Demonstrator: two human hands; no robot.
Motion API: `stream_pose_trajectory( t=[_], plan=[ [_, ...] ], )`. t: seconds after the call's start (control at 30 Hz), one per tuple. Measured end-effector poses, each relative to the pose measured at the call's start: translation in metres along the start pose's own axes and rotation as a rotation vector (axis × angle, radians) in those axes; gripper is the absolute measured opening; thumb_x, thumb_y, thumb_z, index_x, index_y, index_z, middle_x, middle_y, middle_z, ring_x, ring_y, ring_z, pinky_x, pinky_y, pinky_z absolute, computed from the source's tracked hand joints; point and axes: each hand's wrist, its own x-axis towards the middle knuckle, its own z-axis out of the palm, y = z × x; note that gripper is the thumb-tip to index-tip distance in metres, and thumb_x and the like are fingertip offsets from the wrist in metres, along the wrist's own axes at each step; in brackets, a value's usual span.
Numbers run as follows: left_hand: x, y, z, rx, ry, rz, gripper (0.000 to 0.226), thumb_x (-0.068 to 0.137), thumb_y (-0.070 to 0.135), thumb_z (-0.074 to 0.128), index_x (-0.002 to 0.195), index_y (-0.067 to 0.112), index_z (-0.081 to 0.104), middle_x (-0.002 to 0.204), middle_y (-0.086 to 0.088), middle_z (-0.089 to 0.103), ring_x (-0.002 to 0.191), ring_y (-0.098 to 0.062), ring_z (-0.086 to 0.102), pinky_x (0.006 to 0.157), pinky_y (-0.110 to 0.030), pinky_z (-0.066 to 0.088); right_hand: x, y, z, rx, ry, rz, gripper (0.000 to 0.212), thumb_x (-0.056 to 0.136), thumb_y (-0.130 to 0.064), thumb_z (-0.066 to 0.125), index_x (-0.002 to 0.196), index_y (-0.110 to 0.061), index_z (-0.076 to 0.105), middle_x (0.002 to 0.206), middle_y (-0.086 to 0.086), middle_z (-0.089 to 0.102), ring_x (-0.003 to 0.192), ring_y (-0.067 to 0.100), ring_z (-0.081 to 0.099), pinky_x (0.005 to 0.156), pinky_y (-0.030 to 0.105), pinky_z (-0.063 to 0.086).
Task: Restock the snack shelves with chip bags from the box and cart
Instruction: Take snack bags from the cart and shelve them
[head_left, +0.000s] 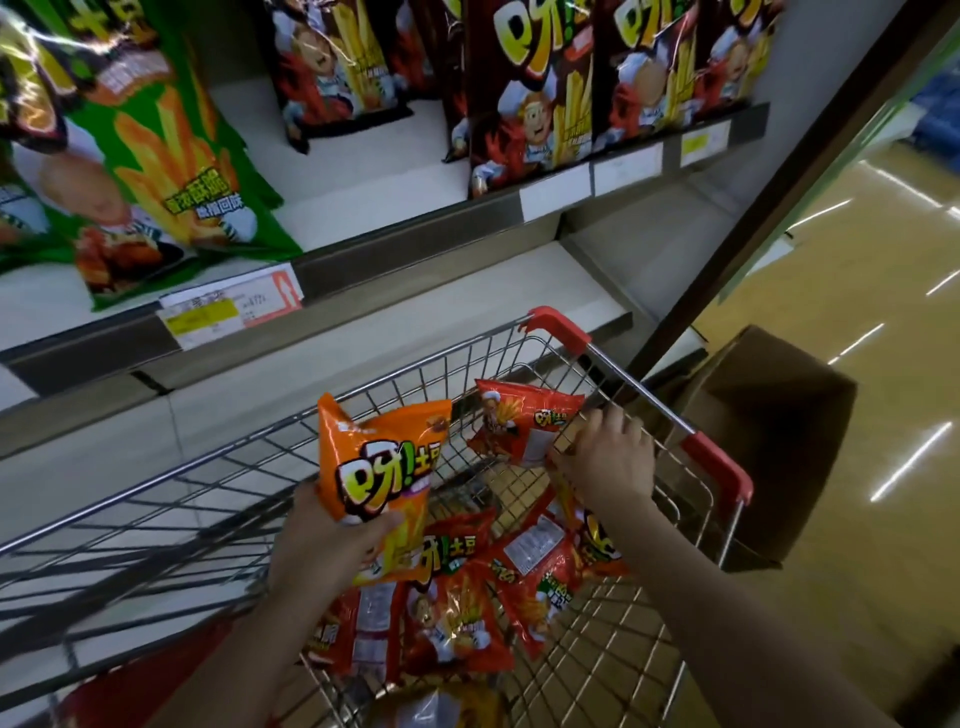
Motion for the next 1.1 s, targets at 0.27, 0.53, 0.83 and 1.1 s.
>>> stream_pose_trajectory(
  t=[0.27,0.53,0.83,1.1],
  plan=[
    [-0.004,-0.01,0.008,-0.092,-0.034,-0.046,0.079,0.059,0.051,0.086,0.124,0.023,0.052,0.115,0.003,0.065,0.104,-0.023,0.062,0.092,-0.047,0.051,0.0,0.024,0.055,0.085,-0.285,0.199,0.098,0.086,-0.055,0.063,0.151,-0.003,0.013,0.149,0.016,0.034,0.134,0.032,0.04,0.101,0.038,0.045],
    [0.002,-0.022,-0.006,-0.107,-0.041,-0.039,0.104,0.036,0.079,0.077,0.124,0.029,0.055,0.116,0.008,0.067,0.103,-0.019,0.065,0.089,-0.048,0.054,-0.004,0.018,0.038,0.365,-0.284,0.239,0.087,0.083,-0.035,0.074,0.145,-0.005,0.021,0.135,0.021,0.047,0.123,0.037,0.05,0.102,0.047,0.046],
    [-0.034,-0.028,-0.062,-0.193,-0.038,-0.148,0.122,0.027,0.078,0.08,0.131,0.02,0.052,0.123,0.001,0.064,0.108,-0.022,0.062,0.083,-0.04,0.053,-0.046,0.009,-0.057,1.168,-0.547,-0.099,0.063,0.066,-0.039,0.088,0.121,-0.021,0.061,0.115,0.006,0.07,0.103,0.028,0.068,0.095,0.05,0.052],
    [-0.099,-0.018,-0.107,-0.521,-0.01,-0.078,0.008,0.083,0.013,0.073,0.087,0.016,0.067,0.082,-0.001,0.068,0.084,-0.024,0.064,0.065,-0.025,0.05,-0.143,-0.087,-0.131,1.531,-0.563,-0.101,0.094,0.059,-0.078,0.074,0.136,-0.03,0.049,0.131,-0.002,0.062,0.11,0.021,0.065,0.098,0.048,0.051]
  ],
)
